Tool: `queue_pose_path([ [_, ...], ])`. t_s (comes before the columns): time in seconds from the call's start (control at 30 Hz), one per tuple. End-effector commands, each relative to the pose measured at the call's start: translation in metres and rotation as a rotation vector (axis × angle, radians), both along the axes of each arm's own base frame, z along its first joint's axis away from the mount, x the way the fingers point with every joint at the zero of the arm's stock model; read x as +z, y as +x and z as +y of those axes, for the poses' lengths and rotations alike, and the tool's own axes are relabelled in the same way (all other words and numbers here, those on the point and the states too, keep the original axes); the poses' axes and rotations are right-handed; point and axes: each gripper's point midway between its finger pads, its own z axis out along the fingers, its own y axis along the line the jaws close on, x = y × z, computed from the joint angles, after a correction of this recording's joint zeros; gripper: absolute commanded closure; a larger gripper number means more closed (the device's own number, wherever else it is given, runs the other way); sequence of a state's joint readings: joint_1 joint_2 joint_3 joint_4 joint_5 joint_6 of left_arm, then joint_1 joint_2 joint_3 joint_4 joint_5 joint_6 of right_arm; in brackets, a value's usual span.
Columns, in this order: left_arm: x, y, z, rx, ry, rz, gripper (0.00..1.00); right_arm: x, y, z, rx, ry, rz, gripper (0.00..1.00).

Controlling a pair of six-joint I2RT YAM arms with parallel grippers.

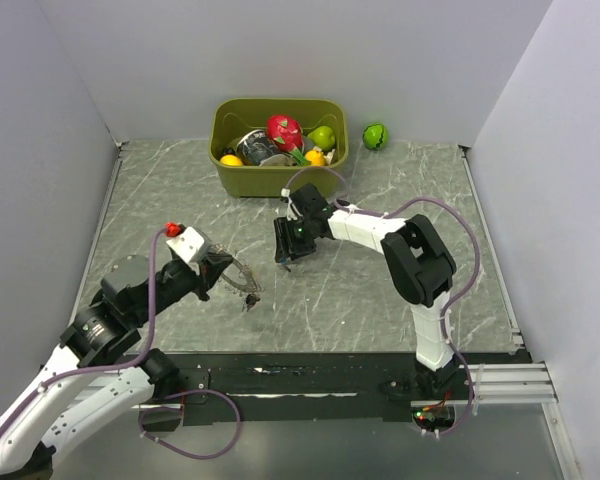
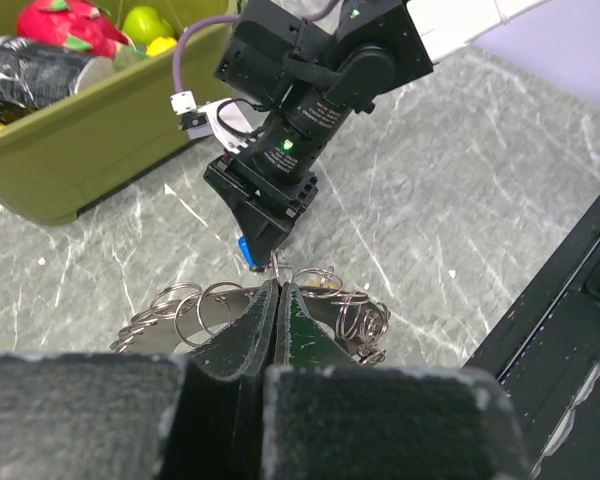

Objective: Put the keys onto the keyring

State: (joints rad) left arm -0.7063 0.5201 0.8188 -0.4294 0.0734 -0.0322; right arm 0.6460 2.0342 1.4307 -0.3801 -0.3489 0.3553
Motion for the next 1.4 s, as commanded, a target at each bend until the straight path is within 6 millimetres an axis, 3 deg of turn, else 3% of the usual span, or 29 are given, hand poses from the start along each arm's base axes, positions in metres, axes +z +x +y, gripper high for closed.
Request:
queue_pose_path([
  [0.0,0.010,0.006,-0.006,-0.009,-0.007,-0.037,0.99,0.008,0.006,0.013,0.004,0.018,0.000,0.43],
  [0.37,0.009,0.004,-0.009,-0.035,-0.009,-0.036,0.99,-0.007,0.003,0.025,0.022,0.023,0.046,0.55],
  [0.7,0.009,0.004,-0.007,-0.029,-0.010,-0.036,0.99,-0.014,0.002,0.019,0.019,-0.032,0.047,0.64],
  [1.37,0.006,0.005,-0.008,-0.029,-0.002,-0.027,0.99,0.020,-0.002,0.024,0.026,-0.033,-0.037,0.61],
])
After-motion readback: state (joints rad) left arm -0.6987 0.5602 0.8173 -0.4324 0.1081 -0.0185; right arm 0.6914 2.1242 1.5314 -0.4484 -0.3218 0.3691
